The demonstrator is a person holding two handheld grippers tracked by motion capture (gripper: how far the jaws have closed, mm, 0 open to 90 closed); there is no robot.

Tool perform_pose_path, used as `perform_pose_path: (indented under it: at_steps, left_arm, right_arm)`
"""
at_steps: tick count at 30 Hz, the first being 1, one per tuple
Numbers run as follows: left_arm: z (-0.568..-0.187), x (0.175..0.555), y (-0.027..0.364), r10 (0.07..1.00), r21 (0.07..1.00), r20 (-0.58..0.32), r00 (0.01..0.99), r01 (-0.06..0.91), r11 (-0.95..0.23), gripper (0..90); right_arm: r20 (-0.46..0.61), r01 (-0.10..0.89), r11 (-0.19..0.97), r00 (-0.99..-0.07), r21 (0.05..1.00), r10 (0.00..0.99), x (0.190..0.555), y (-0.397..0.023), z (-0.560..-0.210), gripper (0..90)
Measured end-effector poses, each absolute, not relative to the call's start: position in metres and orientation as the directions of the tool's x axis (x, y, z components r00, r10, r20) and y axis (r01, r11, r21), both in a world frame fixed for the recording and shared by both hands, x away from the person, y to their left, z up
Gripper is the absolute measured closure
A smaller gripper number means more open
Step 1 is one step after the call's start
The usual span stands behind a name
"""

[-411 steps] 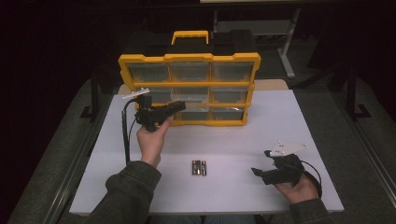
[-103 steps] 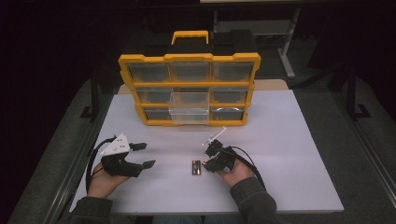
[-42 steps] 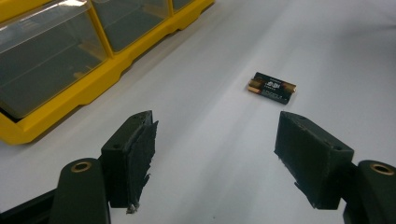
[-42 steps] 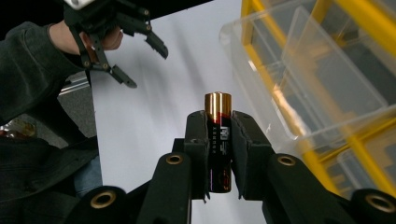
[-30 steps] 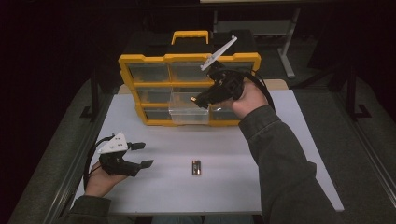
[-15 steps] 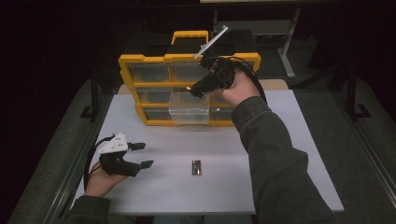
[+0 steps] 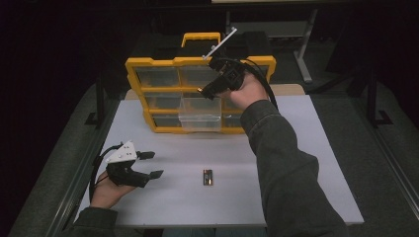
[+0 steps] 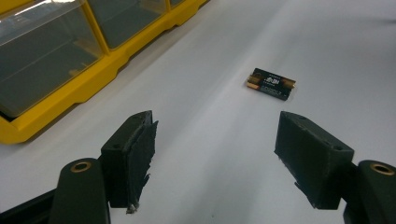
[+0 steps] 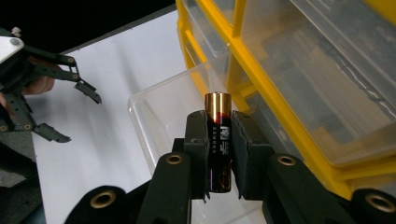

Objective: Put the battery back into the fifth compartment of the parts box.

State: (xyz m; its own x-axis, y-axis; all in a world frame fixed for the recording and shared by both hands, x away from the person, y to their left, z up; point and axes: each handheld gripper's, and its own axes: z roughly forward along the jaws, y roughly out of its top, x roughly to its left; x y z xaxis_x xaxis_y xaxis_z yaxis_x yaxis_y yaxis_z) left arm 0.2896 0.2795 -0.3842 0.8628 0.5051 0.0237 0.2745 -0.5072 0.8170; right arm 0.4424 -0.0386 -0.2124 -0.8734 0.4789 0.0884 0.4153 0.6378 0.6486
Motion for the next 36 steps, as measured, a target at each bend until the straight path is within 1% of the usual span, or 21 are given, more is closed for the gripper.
perform_pose_path:
  at_steps: [1,3,14,28,36]
  left_arm:
    - [-0.384,0.289,0.279,0.505,0.818,0.023,0.863,0.274,-0.506,28.2]
    - [-0.384,0.289,0.279,0.507,0.821,0.024,0.862,0.272,-0.503,28.2]
    - [-0.385,0.289,0.279,0.510,0.827,0.016,0.860,0.275,-0.490,28.2]
    - [-0.385,0.290,0.279,0.508,0.824,0.021,0.861,0.273,-0.496,28.2]
    - [-0.385,0.290,0.279,0.506,0.823,0.024,0.862,0.270,-0.499,28.2]
  right_arm:
    - [0.074,0.403,0.643,-0.877,0.652,0.475,0.444,-0.038,-0.214,76.3]
    - [0.074,0.411,0.647,-0.873,0.643,0.482,0.444,-0.036,-0.216,76.3]
    - [0.030,0.378,0.685,-0.886,0.623,0.463,0.442,-0.026,-0.227,76.2]
    - [0.048,0.390,0.693,-0.888,0.607,0.458,0.443,-0.021,-0.244,75.9]
    - [0.070,0.405,0.677,-0.883,0.615,0.464,0.443,-0.022,-0.246,70.9]
